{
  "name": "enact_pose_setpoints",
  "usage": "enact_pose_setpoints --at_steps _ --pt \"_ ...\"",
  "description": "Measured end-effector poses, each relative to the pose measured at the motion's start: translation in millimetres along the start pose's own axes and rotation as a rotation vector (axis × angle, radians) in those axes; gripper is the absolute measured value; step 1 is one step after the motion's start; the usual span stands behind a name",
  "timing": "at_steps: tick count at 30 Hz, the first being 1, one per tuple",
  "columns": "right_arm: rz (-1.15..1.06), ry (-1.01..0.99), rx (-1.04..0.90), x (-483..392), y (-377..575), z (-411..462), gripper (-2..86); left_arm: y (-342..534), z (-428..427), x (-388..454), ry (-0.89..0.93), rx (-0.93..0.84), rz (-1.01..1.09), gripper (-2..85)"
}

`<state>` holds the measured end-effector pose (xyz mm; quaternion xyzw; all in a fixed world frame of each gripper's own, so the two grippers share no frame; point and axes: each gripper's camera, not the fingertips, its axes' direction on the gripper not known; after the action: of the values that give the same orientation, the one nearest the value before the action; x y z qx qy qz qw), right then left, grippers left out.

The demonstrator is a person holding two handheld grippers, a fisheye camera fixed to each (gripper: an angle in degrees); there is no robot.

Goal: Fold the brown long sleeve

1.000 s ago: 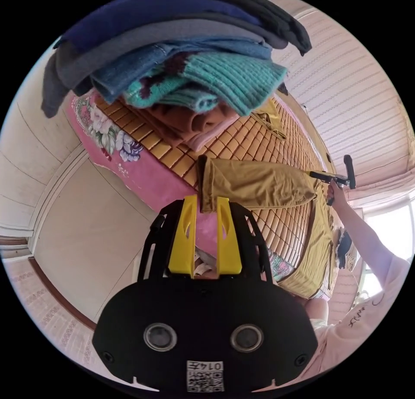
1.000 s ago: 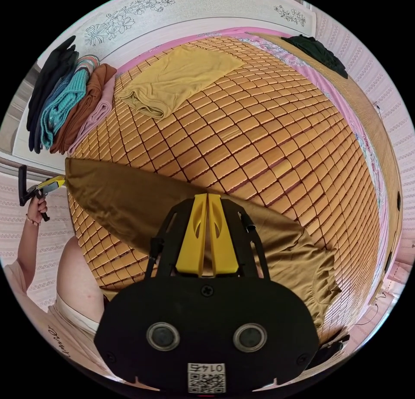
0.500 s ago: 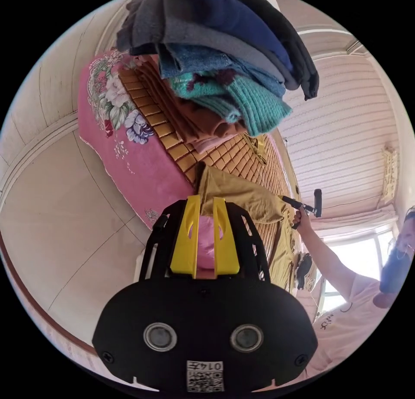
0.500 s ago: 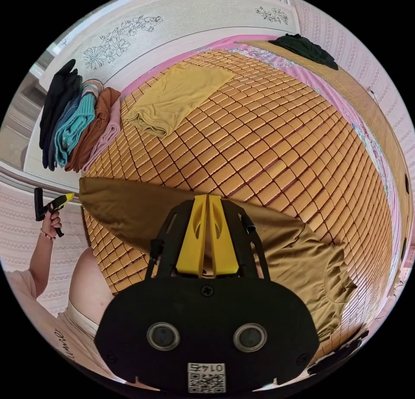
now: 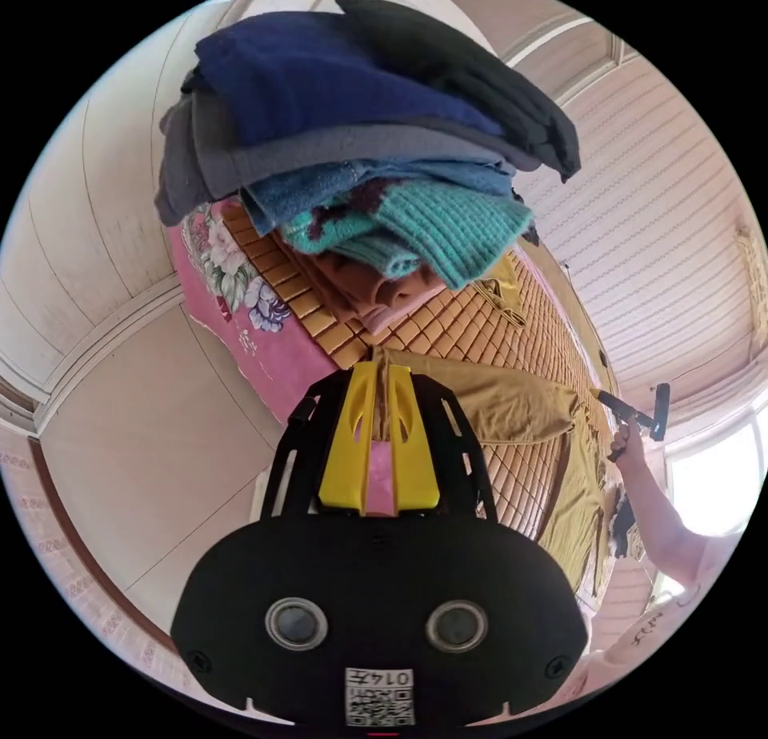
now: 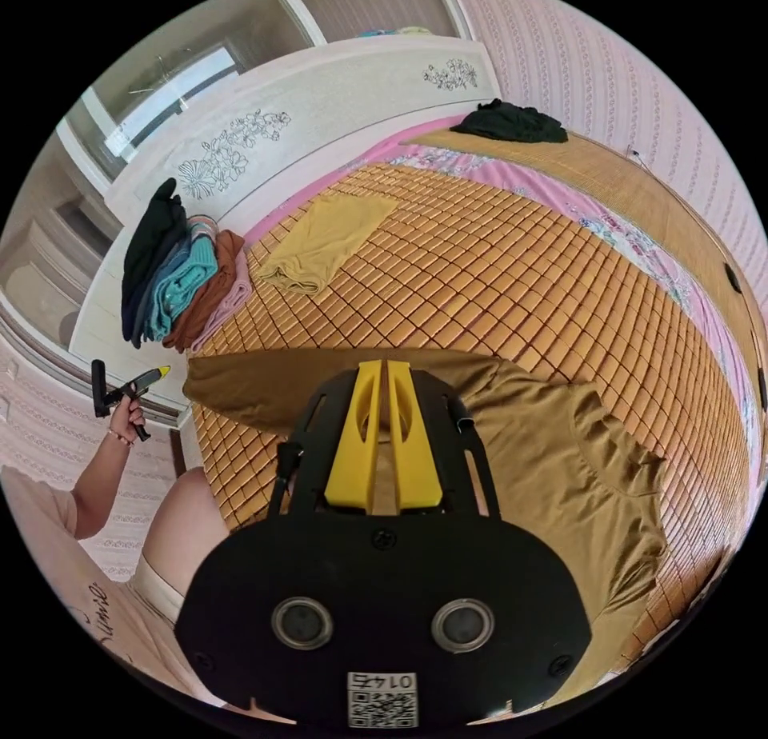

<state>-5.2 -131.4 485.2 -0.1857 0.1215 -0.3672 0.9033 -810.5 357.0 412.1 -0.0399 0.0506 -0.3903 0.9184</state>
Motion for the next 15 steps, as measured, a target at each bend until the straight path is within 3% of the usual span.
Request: enact_pose_setpoints --at_steps 3,6,10,15 --pt "0.084 0.142 -0.012 15.2 90.8 -43.8 5.2 19.6 -13.6 36.8 -0.028 -0.015 0.140 2.6" --pt "0.237 0.245 -0.130 21.6 192.8 -64.2 5.9 47.3 -8.6 80.4 0.082 -0.097 0.259 2.6" --pt "0.476 0.265 -0.305 19.3 319.7 -57.5 7.8 87.7 13.1 160.0 0.247 -0.269 0.436 3.6" --pt "0.616 0.179 -0.369 19.6 380.4 -22.6 9.7 123.1 55.3 264.8 0.346 -0.470 0.685 4.9"
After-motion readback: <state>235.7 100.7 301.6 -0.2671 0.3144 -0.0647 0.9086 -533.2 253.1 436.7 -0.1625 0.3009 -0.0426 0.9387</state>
